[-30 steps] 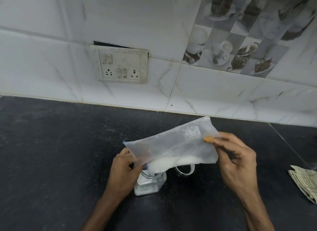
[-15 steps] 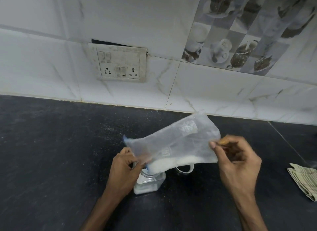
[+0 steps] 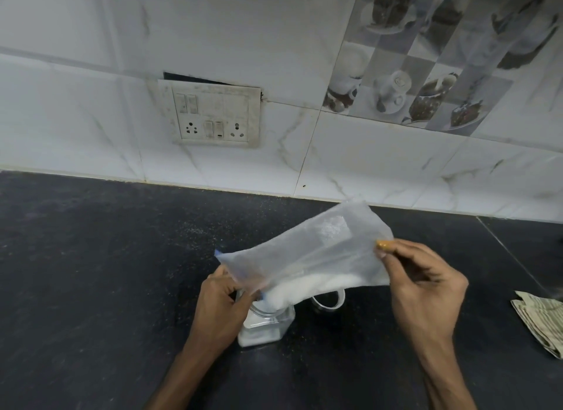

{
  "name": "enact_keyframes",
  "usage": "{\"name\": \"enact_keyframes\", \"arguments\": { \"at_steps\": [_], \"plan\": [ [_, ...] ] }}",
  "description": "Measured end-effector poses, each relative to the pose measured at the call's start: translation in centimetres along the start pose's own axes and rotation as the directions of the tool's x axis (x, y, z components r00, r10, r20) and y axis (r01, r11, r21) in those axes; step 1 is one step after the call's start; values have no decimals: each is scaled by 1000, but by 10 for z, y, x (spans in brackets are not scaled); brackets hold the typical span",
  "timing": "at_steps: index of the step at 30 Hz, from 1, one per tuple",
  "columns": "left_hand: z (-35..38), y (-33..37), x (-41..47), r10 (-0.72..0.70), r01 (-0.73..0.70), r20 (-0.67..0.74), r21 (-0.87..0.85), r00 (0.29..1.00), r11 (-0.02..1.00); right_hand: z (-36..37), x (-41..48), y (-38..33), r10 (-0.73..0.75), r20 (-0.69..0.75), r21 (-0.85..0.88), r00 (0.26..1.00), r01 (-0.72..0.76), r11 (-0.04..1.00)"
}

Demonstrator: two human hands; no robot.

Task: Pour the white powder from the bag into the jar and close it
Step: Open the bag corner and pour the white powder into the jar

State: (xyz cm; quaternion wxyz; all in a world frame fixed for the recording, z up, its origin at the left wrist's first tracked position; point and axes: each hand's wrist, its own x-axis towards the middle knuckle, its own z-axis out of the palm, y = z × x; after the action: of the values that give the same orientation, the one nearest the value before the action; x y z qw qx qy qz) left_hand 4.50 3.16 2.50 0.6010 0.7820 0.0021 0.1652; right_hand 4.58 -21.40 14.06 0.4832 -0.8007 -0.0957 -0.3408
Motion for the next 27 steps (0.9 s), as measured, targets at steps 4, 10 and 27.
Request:
{"name": "enact_keyframes", "arguments": {
  "at_steps": [4, 10, 27],
  "plan": [
    [-3, 6, -1, 54, -54, 14, 26, 998, 998, 0, -4, 2, 38, -5, 11, 999, -38, 999],
    [-3, 0, -1, -9, 9, 15, 4, 1000, 1000, 1, -2, 0, 42, -14, 30, 999, -42, 999],
    [-3, 9, 1, 29, -30, 30, 12, 999, 999, 4, -6, -2, 29, -7, 4, 1000, -29, 1000]
  ]
}}
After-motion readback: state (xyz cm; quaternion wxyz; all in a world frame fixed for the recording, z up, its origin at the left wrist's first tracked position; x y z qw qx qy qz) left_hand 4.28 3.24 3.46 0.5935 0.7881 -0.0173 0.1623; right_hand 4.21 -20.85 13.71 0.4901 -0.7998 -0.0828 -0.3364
